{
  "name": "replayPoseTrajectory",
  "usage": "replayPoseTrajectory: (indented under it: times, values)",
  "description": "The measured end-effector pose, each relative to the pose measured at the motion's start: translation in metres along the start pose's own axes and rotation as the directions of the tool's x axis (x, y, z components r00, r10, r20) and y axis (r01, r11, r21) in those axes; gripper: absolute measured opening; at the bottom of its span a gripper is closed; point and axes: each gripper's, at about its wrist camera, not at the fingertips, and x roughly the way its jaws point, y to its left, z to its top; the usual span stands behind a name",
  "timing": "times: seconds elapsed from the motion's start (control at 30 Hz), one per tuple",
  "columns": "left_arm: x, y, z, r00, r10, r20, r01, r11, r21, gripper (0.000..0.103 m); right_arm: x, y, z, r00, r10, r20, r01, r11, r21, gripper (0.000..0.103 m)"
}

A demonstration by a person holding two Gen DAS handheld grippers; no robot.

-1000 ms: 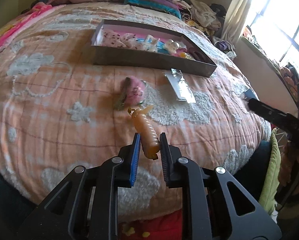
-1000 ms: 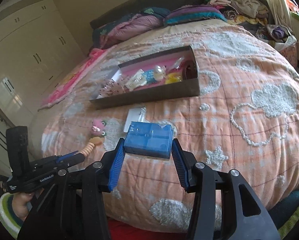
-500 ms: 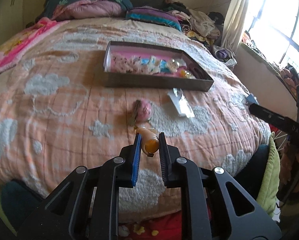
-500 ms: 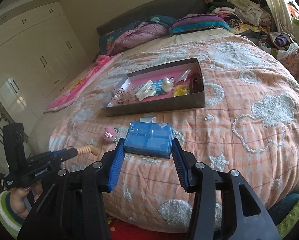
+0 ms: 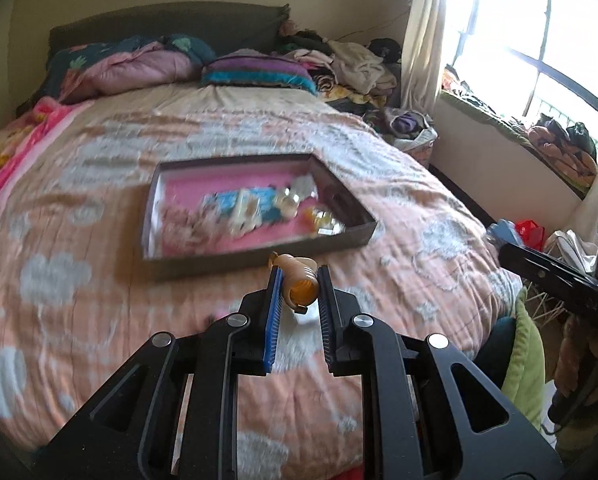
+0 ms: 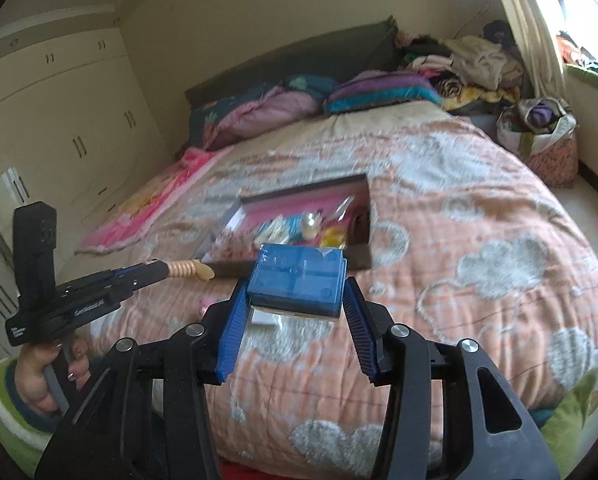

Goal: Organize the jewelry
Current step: 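Carry the spiral tie with the left tool while the right tool carries the blue box to the tray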

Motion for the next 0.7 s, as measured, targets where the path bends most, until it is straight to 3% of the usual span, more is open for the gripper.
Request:
replayPoseTrajectory:
  times: [0.37, 0.7]
  values:
    - [0.008, -0.002, 0.041, 0.997, -0.015, 0.073, 0.014, 1.000, 0.004, 0.010, -0.015, -0.007, 0.034, 0.995, -0.028, 0.091, 0.030, 0.999, -0.022, 0.046]
    - [0.024, -0.006, 0.075, 0.995, -0.011, 0.100, 0.008, 0.999, 0.034, 0.010, -0.017, -0.006, 0.077, 0.986, -0.002, 0.164, 0.009, 0.999, -0.043, 0.046]
